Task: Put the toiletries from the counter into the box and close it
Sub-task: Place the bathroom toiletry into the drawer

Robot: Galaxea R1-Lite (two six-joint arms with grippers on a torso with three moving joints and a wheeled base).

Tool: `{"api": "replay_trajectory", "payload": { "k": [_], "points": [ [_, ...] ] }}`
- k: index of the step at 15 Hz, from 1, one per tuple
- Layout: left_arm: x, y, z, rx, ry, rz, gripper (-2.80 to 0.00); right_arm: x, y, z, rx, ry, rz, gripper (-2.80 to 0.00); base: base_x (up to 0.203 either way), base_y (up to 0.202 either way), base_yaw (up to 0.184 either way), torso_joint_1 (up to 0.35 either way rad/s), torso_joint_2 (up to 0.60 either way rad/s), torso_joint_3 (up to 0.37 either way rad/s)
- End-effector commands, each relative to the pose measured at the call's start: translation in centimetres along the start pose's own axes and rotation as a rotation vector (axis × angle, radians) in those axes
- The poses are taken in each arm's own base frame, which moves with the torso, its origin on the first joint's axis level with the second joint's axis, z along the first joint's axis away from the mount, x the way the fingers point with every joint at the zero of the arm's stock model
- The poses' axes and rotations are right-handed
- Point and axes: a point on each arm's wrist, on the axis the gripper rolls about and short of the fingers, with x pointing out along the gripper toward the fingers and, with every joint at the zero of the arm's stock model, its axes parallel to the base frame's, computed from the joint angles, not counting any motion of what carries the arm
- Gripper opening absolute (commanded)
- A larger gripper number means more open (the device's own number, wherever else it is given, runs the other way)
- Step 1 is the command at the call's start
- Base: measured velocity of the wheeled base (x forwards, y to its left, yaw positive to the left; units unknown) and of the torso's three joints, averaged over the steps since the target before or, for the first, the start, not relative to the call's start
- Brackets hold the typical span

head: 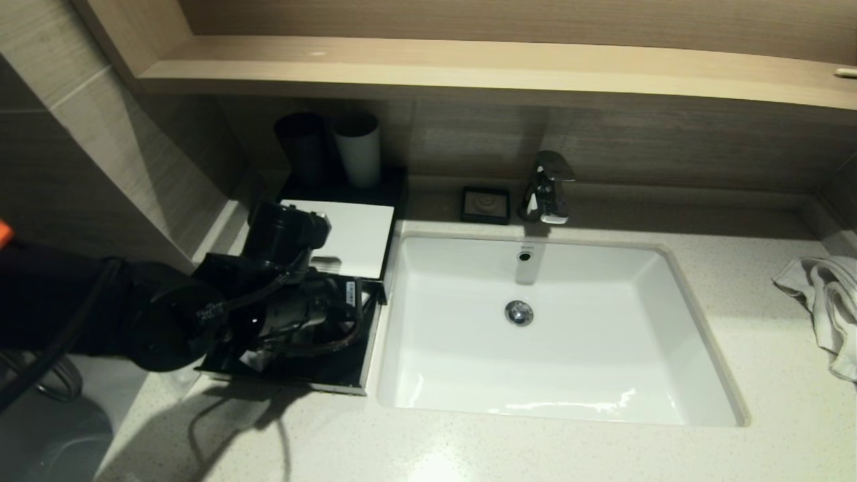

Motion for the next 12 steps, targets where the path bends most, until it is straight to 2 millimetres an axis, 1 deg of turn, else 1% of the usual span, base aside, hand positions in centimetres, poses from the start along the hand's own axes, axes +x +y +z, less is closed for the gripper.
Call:
{"api": "replay_trajectory", "payload": {
  "k": [1,2,3,8,12],
  "points": [
    [0.1,-0.1,0.1,-0.003,-0.013,-0.002,-2.80,0.0,0.0,0.0,-0.001,0.000,0.001,-2.80,0.000,0.000,0.000,0.000,0.00,0.000],
    [0.1,-0.1,0.2,-0.006,-0.029,-0.007,-2.80,0.0,0.0,0.0,-0.001,0.000,0.001,-2.80,0.000,0.000,0.000,0.000,0.00,0.000],
    [0.3,-0.2,0.4,-0.007,-0.049,-0.013,0.00,0.0,0.0,0.0,-0.001,0.000,0.001,-2.80,0.000,0.000,0.000,0.000,0.00,0.000],
    [-0.1,-0.1,0.4,-0.008,-0.058,-0.016,0.00,0.0,0.0,0.0,-0.001,0.000,0.001,-2.80,0.000,0.000,0.000,0.000,0.00,0.000],
    [-1.3,0.1,0.5,-0.011,-0.074,-0.021,0.00,0.0,0.0,0.0,-0.001,0.000,0.001,-2.80,0.000,0.000,0.000,0.000,0.00,0.000]
  ]
}}
